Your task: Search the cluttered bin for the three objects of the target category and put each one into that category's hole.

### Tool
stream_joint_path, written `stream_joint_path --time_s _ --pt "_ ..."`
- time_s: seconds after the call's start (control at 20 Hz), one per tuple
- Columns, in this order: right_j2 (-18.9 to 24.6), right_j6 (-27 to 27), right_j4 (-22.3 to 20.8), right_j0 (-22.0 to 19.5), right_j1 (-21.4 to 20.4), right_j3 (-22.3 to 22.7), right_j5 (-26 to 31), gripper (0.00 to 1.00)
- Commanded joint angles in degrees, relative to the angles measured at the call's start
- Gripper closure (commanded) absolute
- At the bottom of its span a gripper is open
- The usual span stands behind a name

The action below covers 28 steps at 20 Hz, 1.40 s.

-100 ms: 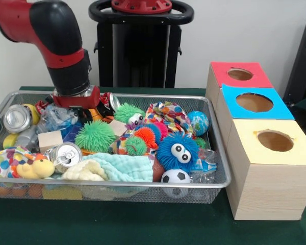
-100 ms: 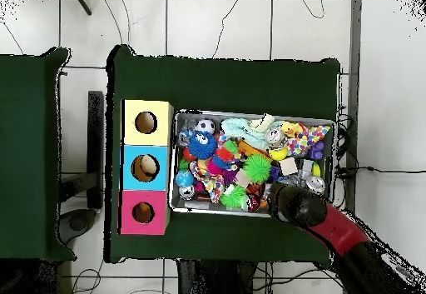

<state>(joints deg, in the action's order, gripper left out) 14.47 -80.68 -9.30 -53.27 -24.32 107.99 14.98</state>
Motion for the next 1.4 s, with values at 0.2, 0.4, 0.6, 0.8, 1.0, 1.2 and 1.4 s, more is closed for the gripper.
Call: stream_joint_path --time_s 0.2,0.4,0.6,0.8,1.0,1.2,1.4 --pt "16.7 3.3 -9.0 -9.5 5.8 10.4 -0.1 1.00" --pt "17.6 2.3 -10.1 -10.5 5.9 10.4 1.2 1.00" --pt "20.1 0.5 -13.1 -13.0 6.8 11.1 -4.3 1.00" --pt "21.4 -0.4 -13.6 -13.7 6.0 11.3 -2.8 1.00" --pt "23.0 -1.2 -13.3 -14.4 4.6 12.3 -1.6 1.00" --pt "17.1 -2.3 -13.8 -9.3 3.2 10.1 1.4 1.00" --pt "13.8 -3.1 -14.8 -6.7 5.4 7.7 -0.4 1.00"
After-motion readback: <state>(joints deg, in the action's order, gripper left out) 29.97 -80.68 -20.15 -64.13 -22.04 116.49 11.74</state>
